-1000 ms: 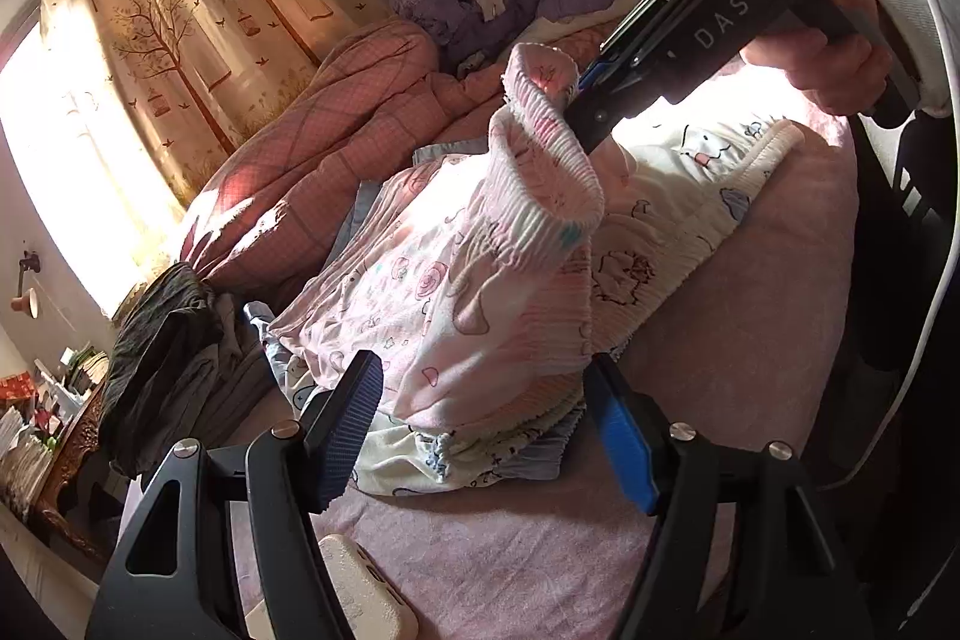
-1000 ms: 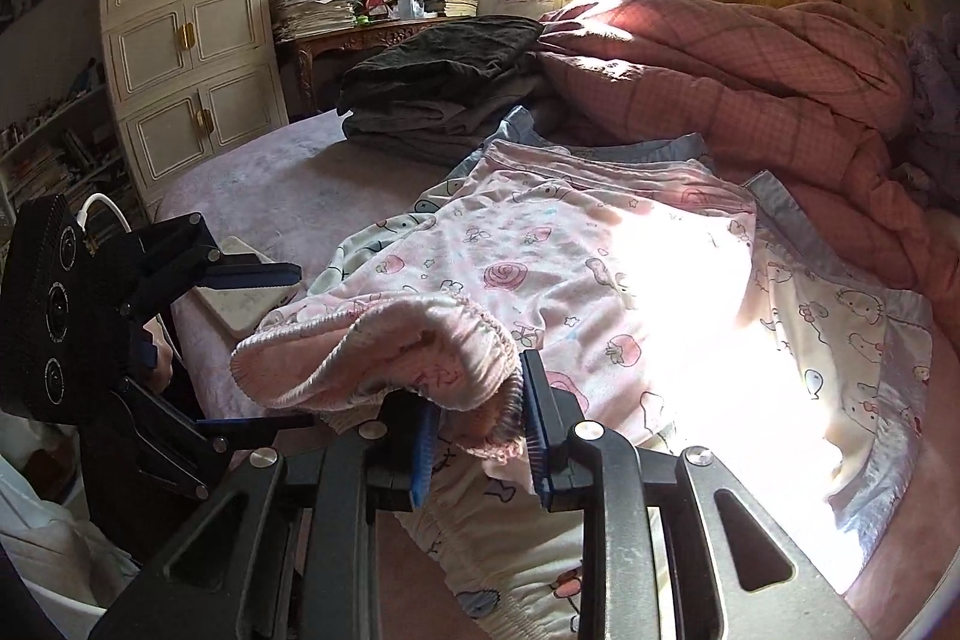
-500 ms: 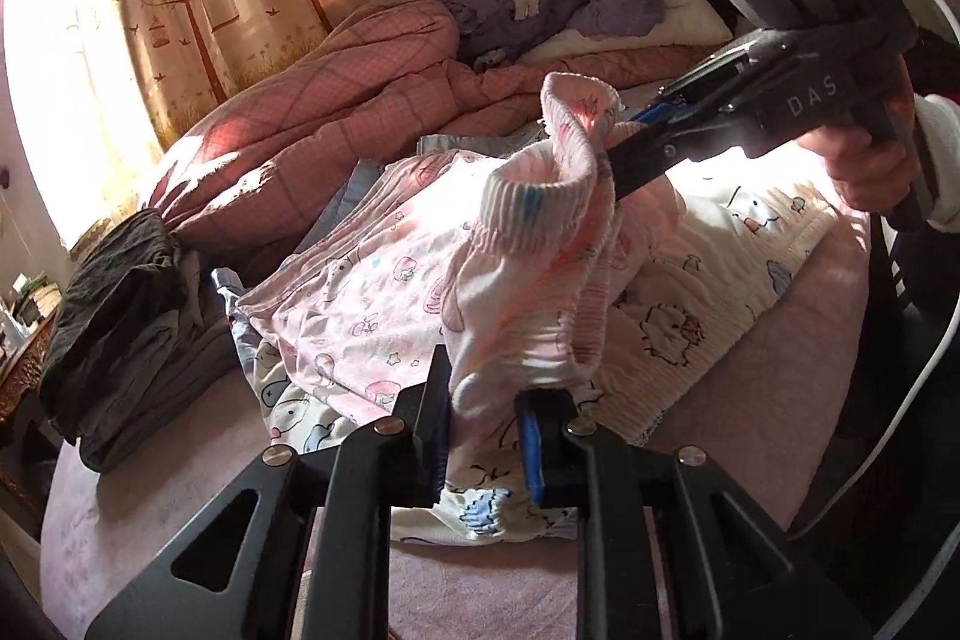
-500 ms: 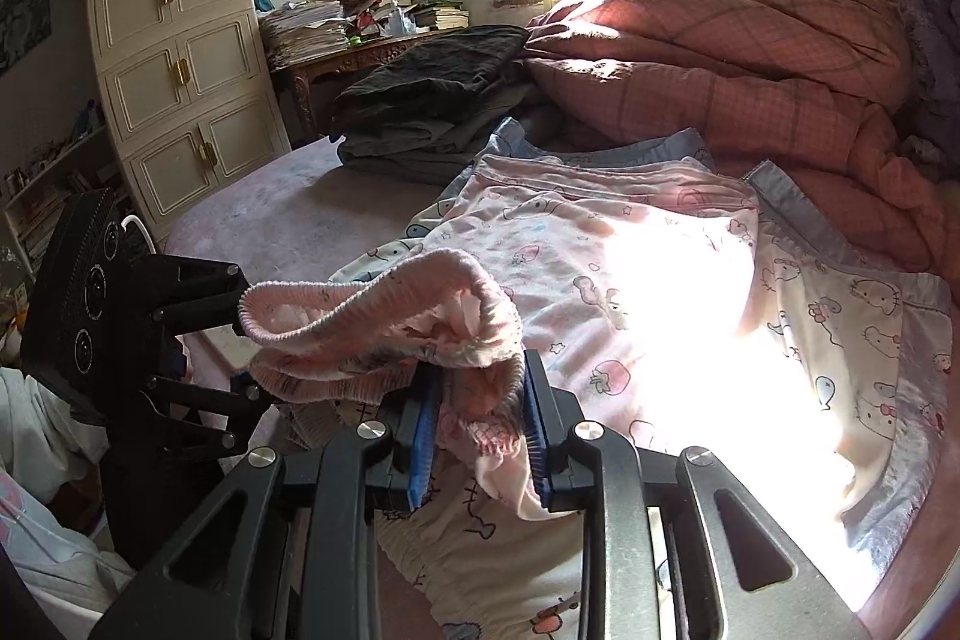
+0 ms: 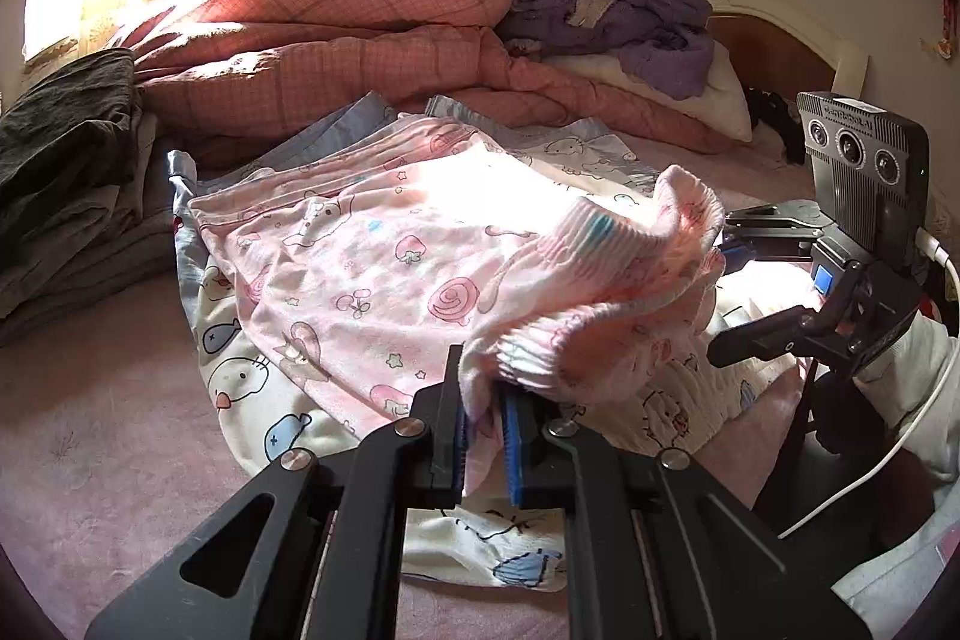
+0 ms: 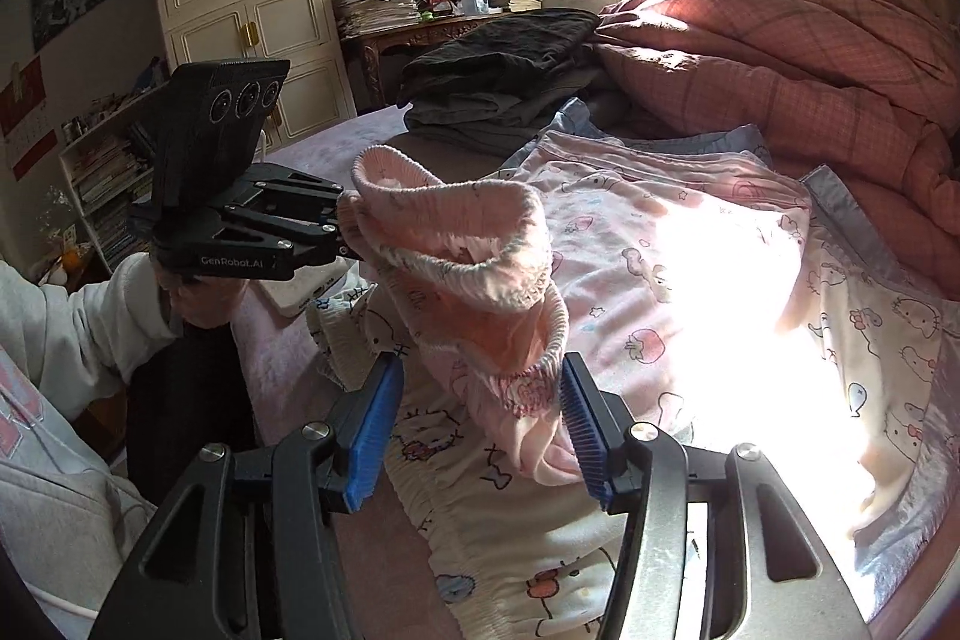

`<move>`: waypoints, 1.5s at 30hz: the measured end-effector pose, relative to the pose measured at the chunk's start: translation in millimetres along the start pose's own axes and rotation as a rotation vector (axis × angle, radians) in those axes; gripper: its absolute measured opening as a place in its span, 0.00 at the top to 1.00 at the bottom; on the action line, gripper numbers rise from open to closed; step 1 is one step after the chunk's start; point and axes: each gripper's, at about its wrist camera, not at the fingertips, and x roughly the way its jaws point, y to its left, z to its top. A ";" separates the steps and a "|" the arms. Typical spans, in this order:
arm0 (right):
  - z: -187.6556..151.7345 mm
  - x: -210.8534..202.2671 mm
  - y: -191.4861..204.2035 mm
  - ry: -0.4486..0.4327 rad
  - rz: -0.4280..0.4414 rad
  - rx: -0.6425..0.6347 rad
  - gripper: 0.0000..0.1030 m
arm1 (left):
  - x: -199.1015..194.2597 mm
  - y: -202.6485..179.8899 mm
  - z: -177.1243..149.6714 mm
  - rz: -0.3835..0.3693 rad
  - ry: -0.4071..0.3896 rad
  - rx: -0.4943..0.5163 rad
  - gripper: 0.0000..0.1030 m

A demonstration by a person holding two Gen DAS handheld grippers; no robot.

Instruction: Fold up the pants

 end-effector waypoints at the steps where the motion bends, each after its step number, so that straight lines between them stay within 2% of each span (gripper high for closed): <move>1: 0.3 2.5 -1.9 0.010 -0.010 0.005 0.47 | 2.8 1.9 3.4 0.005 0.011 -0.006 0.91; 2: 1.0 5.9 -3.8 0.020 -0.017 0.014 0.57 | 5.4 4.4 6.0 0.006 0.022 -0.018 0.91; 3: 1.8 9.9 -5.2 0.032 -0.020 0.019 0.80 | 7.9 6.4 8.2 0.005 0.030 -0.029 0.91; 4: 3.1 14.2 -6.8 0.046 -0.030 0.021 0.89 | 11.7 9.7 11.6 -0.002 0.046 -0.036 0.91; 5: 5.1 18.0 -8.7 0.054 -0.051 0.023 0.91 | 13.7 10.9 13.6 0.002 0.054 -0.035 0.91; 10: 25.0 19.5 -28.4 0.003 -0.109 0.102 0.91 | 20.2 19.9 27.2 0.042 0.078 -0.023 0.91; 12: 34.8 26.2 -39.1 0.010 -0.140 0.128 0.91 | 26.6 24.8 29.9 0.054 0.103 -0.040 0.89; 15: 42.3 40.1 -56.1 0.027 -0.168 0.190 0.91 | 42.6 34.2 32.4 0.133 0.166 -0.090 0.86; 17: 44.7 47.2 -70.5 0.024 -0.159 0.262 0.91 | 47.9 37.0 31.9 0.136 0.159 -0.100 0.85; 20: 47.4 53.0 -83.3 0.024 -0.157 0.313 0.91 | 49.5 42.9 31.7 0.118 0.165 -0.129 0.71; 22: 45.1 52.2 -85.2 0.017 -0.178 0.328 0.90 | 38.8 45.4 30.3 0.109 0.130 -0.135 0.67; 23: 43.4 50.1 -84.8 0.011 -0.191 0.332 0.85 | 31.2 46.1 28.7 0.113 0.110 -0.135 0.64; 24: 41.4 45.9 -83.6 -0.002 -0.222 0.331 0.73 | 24.5 46.5 27.0 0.120 0.094 -0.135 0.61; 26: 37.3 30.6 -79.2 -0.057 -0.296 0.325 0.59 | 5.2 44.2 22.9 0.169 0.045 -0.125 0.60; 29: 32.0 4.9 -69.7 -0.137 -0.369 0.311 0.57 | -17.6 38.0 12.2 0.205 -0.004 -0.107 0.59; 31: 22.7 -9.9 -59.6 -0.178 -0.396 0.309 0.57 | -24.2 33.6 1.9 0.213 -0.008 -0.106 0.60; 34: 3.7 -14.8 -41.9 -0.170 -0.455 0.270 0.59 | -16.8 25.7 -16.5 0.219 0.012 -0.079 0.61; 36: -7.7 -10.7 -34.1 -0.144 -0.437 0.257 0.66 | -7.7 20.6 -23.2 0.207 0.036 -0.051 0.65; 38: -11.7 -6.0 -28.9 -0.115 -0.405 0.240 0.66 | -1.0 13.4 -25.2 0.201 0.042 -0.012 0.66; 41: -9.4 -2.0 -14.9 -0.097 -0.412 0.160 0.67 | 1.8 0.8 -24.8 0.184 0.019 0.031 0.67; 43: -9.7 1.5 -9.3 -0.080 -0.428 0.135 0.74 | 3.8 -3.4 -23.8 0.214 0.006 0.046 0.73; 45: -12.3 4.6 -10.1 -0.062 -0.440 0.137 0.77 | 7.1 -4.4 -23.5 0.268 -0.008 0.048 0.91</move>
